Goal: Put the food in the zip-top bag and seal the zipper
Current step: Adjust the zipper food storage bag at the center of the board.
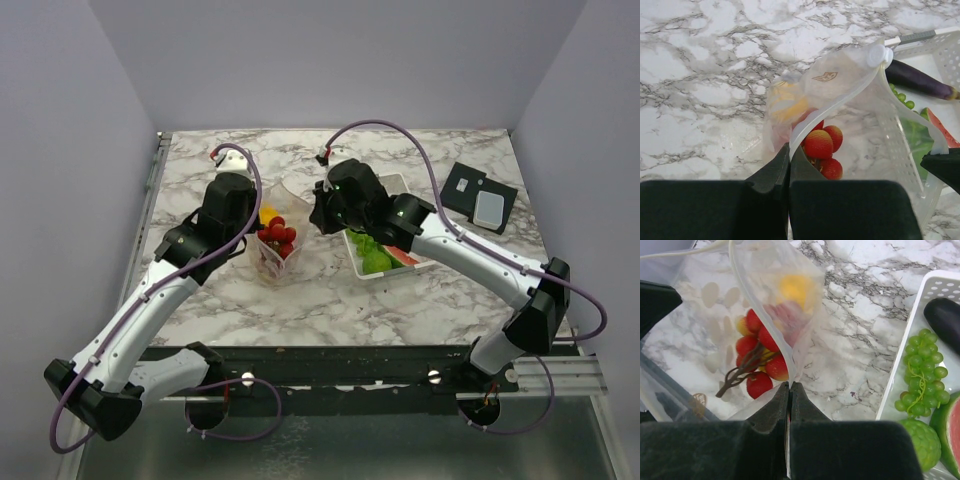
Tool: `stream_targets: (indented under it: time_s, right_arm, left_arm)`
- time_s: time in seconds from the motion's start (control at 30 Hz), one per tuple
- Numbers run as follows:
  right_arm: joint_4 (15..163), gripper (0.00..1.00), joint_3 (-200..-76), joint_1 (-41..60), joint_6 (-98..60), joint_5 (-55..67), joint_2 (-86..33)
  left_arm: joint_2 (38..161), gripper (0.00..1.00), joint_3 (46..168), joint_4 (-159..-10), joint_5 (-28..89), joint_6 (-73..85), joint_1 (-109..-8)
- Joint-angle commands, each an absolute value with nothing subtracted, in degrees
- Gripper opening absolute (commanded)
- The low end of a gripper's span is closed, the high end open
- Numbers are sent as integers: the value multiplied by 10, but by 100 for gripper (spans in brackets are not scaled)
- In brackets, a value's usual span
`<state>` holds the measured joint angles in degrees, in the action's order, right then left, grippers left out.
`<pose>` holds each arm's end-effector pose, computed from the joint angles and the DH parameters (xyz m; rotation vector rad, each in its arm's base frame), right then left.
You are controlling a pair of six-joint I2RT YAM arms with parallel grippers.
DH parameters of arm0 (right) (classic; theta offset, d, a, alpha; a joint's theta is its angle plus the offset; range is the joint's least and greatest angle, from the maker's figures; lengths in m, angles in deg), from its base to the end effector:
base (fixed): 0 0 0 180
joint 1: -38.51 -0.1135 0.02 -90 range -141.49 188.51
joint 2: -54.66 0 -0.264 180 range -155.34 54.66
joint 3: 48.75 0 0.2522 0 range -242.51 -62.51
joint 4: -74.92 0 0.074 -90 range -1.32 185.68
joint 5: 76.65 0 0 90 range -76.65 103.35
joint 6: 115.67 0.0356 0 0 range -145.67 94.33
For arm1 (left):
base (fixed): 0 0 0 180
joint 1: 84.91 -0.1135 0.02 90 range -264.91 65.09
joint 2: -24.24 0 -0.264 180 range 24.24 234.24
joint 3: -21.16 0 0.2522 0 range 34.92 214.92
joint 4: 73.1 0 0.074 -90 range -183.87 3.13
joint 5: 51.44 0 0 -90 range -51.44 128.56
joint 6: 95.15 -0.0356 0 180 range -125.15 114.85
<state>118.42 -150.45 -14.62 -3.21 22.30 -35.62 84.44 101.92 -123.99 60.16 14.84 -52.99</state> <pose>0.2210 0.2855 0.3695 -0.4862 2.1304 0.6054 0.1914 -0.1038 0.3771 -0.0100 2.0635 -0.1631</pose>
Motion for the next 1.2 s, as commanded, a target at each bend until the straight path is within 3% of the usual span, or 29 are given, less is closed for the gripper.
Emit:
stream_targets:
  time_s: [0.0,0.63,1.17]
  right_arm:
    - [1166,1,-1504,-144,-27,219,-372]
    - [1096,1,-1544,-144,9,154,-482]
    - [1077,1,-1436,-136,26,191,-471]
  left_arm:
    - [834,0,1045,-1251,634,131,-533]
    - [866,0,1080,-1310,708,101,-533]
    - [889,0,1008,-1257,672,110,-532]
